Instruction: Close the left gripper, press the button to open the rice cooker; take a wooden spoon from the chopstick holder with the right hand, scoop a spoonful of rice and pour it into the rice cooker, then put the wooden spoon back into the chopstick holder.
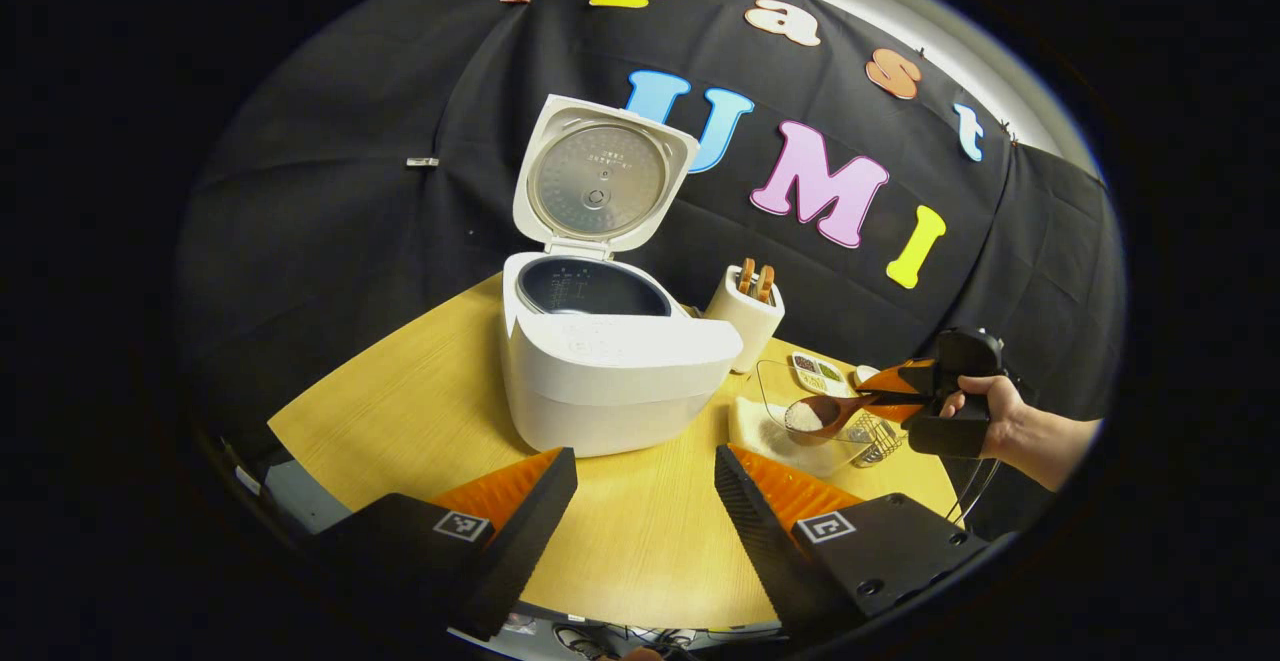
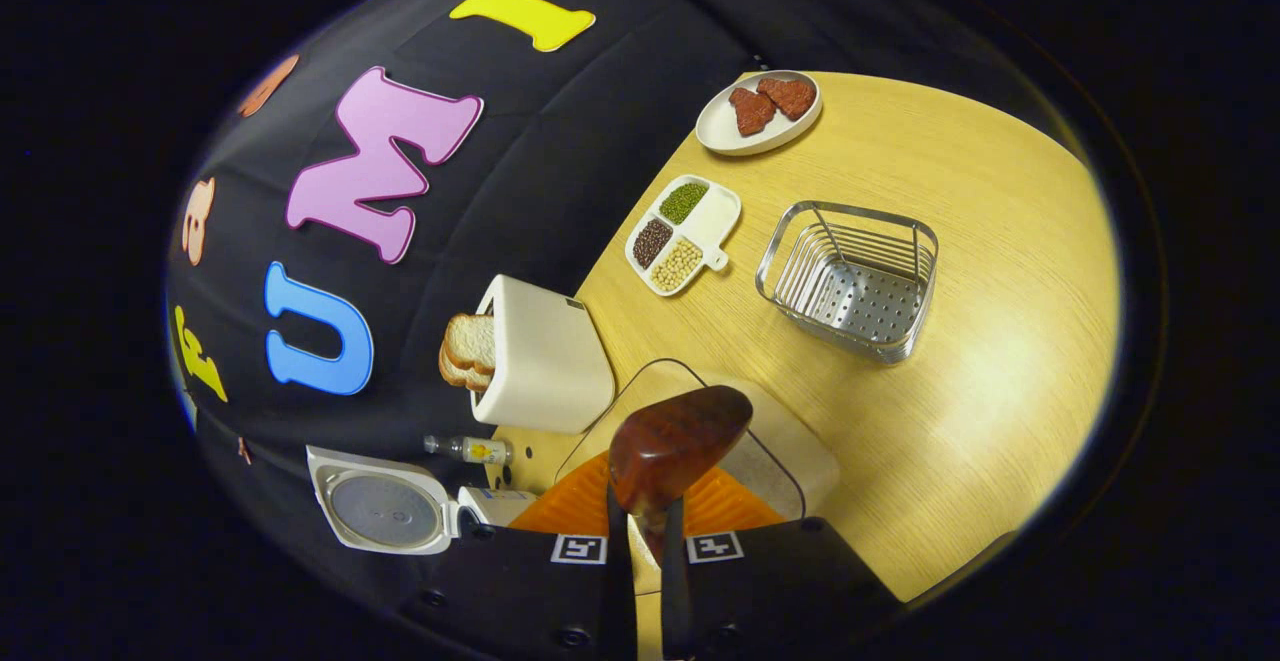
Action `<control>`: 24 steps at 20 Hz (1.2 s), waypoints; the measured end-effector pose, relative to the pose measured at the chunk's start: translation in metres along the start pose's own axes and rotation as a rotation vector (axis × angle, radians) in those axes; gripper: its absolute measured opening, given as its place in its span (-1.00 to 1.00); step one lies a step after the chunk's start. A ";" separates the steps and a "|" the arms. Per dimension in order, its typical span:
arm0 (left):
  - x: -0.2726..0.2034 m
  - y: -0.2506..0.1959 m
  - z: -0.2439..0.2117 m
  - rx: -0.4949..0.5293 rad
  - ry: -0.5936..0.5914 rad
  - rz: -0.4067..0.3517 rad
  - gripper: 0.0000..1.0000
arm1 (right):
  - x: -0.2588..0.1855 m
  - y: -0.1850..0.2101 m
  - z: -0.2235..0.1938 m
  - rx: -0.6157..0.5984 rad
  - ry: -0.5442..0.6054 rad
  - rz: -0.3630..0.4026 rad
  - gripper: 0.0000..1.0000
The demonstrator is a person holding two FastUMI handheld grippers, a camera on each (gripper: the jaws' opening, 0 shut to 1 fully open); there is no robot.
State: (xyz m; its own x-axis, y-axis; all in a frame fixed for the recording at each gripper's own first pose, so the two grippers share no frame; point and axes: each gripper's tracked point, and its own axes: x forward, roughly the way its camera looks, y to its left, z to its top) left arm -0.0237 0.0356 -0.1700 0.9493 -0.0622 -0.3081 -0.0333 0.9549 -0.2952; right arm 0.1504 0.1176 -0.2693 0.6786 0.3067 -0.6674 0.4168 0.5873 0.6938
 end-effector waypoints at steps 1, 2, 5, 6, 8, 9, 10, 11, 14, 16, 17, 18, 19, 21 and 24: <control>0.001 -0.001 0.000 0.003 0.001 0.003 0.92 | -0.002 0.003 0.003 0.026 0.005 0.010 -0.72; 0.002 -0.002 -0.001 0.004 0.001 0.008 0.92 | -0.004 0.008 0.005 0.049 0.010 0.020 -0.72; 0.001 -0.006 0.000 -0.007 -0.006 0.011 0.92 | -0.011 0.023 0.010 0.072 0.019 0.048 -0.72; 0.002 -0.007 0.001 -0.007 -0.007 0.013 0.92 | -0.013 0.030 0.012 0.076 0.022 0.058 -0.71; 0.001 -0.008 0.002 -0.004 -0.013 0.017 0.92 | -0.015 0.044 0.011 0.089 0.032 0.081 -0.72; 0.001 -0.008 0.004 -0.002 -0.018 0.019 0.92 | -0.016 0.053 0.010 0.097 0.041 0.096 -0.72; 0.000 -0.007 0.005 -0.001 -0.023 0.021 0.92 | -0.018 0.063 0.009 0.107 0.047 0.111 -0.72; -0.001 -0.005 0.007 0.000 -0.027 0.025 0.92 | -0.019 0.072 0.007 0.115 0.053 0.125 -0.72; -0.003 0.000 0.012 -0.008 -0.037 0.037 0.92 | -0.019 0.101 -0.006 0.114 0.083 0.158 -0.71; -0.005 0.003 0.016 -0.020 -0.047 0.038 0.92 | -0.017 0.121 -0.017 0.095 0.103 0.173 -0.72; -0.005 0.004 0.017 -0.023 -0.050 0.038 0.92 | -0.015 0.133 -0.024 0.086 0.111 0.184 -0.71; -0.005 0.007 0.020 -0.023 -0.053 0.040 0.92 | -0.015 0.144 -0.032 0.081 0.122 0.197 -0.71; -0.005 0.009 0.022 -0.020 -0.059 0.042 0.92 | -0.014 0.156 -0.040 0.083 0.137 0.211 -0.72; -0.005 0.016 0.029 -0.018 -0.070 0.048 0.92 | -0.013 0.177 -0.055 0.090 0.165 0.240 -0.72; -0.007 0.027 0.034 -0.021 -0.081 0.056 0.92 | -0.007 0.204 -0.078 0.074 0.196 0.269 -0.72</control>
State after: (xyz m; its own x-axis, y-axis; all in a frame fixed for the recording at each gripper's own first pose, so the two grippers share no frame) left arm -0.0210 0.0719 -0.1453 0.9678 0.0157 -0.2511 -0.0930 0.9497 -0.2991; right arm 0.1834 0.2936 -0.1437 0.6439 0.5857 -0.4923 0.2864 0.4121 0.8649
